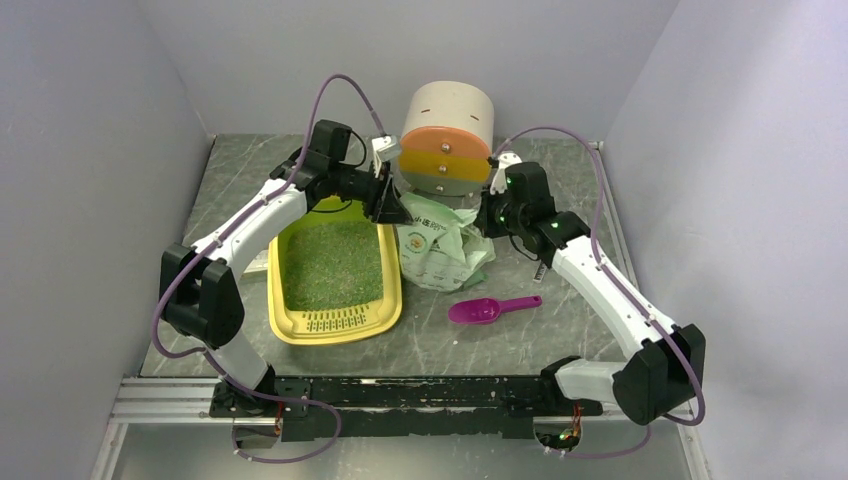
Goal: Fill the litter box with clean litter
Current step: Open the cat litter bag at the center of the board.
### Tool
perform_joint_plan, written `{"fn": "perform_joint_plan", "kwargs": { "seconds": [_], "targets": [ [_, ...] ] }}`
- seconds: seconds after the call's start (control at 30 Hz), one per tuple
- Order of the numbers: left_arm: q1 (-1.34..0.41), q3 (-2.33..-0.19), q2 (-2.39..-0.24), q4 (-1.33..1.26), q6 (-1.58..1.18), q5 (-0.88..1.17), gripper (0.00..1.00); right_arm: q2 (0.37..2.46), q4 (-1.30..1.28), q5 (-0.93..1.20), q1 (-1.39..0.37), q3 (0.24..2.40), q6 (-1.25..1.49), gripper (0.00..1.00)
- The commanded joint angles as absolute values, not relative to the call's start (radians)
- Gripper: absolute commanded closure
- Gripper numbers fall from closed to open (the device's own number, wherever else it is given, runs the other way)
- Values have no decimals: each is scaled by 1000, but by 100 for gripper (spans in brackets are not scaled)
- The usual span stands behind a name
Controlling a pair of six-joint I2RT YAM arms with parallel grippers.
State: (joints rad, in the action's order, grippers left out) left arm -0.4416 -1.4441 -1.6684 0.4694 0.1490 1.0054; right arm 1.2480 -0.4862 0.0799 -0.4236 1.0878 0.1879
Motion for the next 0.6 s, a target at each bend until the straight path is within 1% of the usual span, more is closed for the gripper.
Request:
{"fn": "perform_joint_plan", "kwargs": {
  "seconds": [0.0, 0.1, 0.17, 0.2, 0.23, 0.33, 0.43, 0.47, 0.57],
  "targets": [
    [-445, -1480, -1678, 394, 97, 1010, 53, 1244, -360, -95, -402, 1163, 251, 100],
    [-445, -1482, -1686, 325, 53, 1019, 51, 1278, -363, -81, -397, 1186, 266, 100],
    [-445, -1485, -1701, 298, 35, 1025, 51, 1310, -394, -22, -397, 1211, 251, 100],
    [-445, -1494, -1709, 302, 37, 1025, 51, 1318, -412, -19, -396, 1219, 252, 95],
    [-445, -1500, -1716, 309, 41, 1024, 51, 1317, -426, -26, -393, 1222, 256, 89],
    [-446, -1505, -1726, 318, 44, 1024, 52, 1287, -446, 15, -370, 1221, 241, 64],
    [-446, -1495, -1726, 317, 42, 1006, 53, 1233, -467, 75, -359, 1219, 223, 46],
    [-446, -1492, -1726, 316, 40, 1000, 54, 1215, -476, 83, -358, 1216, 218, 43],
    [-446, -1484, -1727, 312, 37, 994, 56, 1151, -507, 134, -358, 1202, 151, 40]
  ]
}}
